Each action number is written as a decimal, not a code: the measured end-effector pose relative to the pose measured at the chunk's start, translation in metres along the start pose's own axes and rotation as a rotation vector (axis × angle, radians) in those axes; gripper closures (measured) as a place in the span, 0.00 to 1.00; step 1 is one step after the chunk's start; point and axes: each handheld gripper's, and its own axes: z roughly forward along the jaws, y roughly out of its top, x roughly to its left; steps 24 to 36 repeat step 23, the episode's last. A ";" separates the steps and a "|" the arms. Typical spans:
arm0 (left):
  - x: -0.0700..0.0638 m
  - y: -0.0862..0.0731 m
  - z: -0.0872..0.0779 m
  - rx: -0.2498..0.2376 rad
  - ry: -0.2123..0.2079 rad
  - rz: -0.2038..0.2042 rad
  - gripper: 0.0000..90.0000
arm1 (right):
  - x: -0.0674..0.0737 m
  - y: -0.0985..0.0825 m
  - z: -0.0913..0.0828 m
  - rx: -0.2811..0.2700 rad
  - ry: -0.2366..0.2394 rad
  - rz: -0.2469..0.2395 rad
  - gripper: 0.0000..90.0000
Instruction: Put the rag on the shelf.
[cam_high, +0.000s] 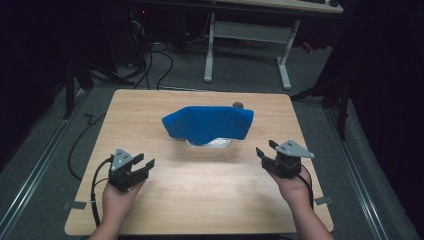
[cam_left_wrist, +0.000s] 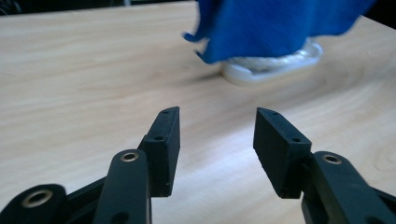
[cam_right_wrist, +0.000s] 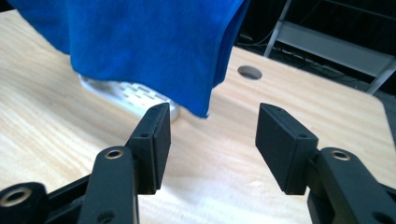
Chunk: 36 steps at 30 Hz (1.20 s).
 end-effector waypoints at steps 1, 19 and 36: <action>-0.005 -0.002 0.002 0.012 -0.004 0.008 0.57 | 0.002 -0.003 -0.001 0.004 -0.001 0.001 0.50; -0.075 -0.039 0.033 0.156 -0.169 0.136 0.52 | 0.028 -0.080 0.002 0.121 0.061 0.069 0.47; -0.074 -0.040 0.032 0.156 -0.167 0.134 0.51 | 0.033 -0.080 0.004 0.122 0.073 0.043 0.47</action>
